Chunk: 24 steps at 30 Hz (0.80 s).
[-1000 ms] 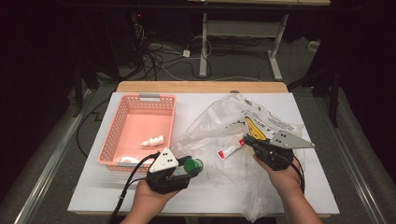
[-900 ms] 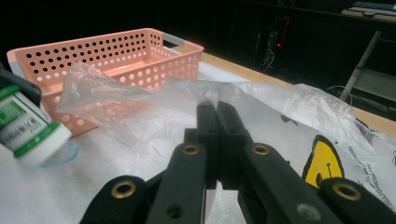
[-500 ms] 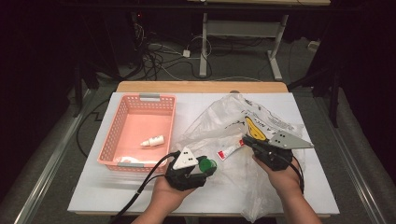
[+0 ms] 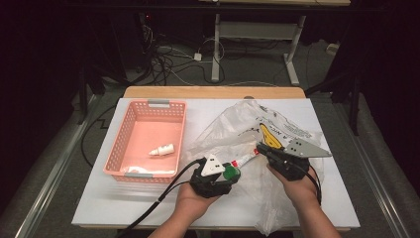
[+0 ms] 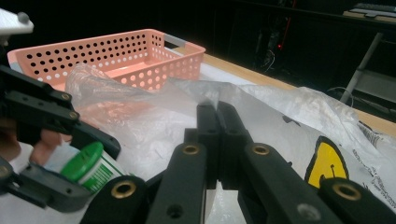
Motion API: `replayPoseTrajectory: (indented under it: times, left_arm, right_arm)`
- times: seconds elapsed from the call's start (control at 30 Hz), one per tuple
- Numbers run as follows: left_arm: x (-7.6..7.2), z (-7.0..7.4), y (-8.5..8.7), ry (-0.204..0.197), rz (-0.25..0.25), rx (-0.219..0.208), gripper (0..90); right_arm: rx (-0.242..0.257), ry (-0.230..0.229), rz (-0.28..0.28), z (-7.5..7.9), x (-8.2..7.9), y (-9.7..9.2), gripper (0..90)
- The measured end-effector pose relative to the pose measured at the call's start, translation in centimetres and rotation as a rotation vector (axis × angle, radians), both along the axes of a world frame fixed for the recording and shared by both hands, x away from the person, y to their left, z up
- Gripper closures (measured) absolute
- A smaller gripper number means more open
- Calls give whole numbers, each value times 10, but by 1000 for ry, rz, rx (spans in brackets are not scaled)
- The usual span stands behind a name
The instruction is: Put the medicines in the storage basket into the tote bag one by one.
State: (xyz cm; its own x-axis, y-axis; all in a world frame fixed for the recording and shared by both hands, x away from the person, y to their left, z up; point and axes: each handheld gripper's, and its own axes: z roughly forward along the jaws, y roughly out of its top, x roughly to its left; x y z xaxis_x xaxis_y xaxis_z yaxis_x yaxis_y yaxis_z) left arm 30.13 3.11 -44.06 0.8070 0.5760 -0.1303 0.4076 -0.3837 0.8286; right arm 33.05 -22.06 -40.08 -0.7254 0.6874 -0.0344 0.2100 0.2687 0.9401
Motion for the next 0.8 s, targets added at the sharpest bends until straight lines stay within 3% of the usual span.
replayPoseTrajectory:
  times: [0.47,0.8]
  left_arm:
    - [17,-8,-23,-9,5,-1,500]
    - [35,-21,-50,-12,19,12,500]
  right_arm:
    - [15,-9,-10,3,2,2,900]
    - [39,-21,-23,7,5,-2,900]
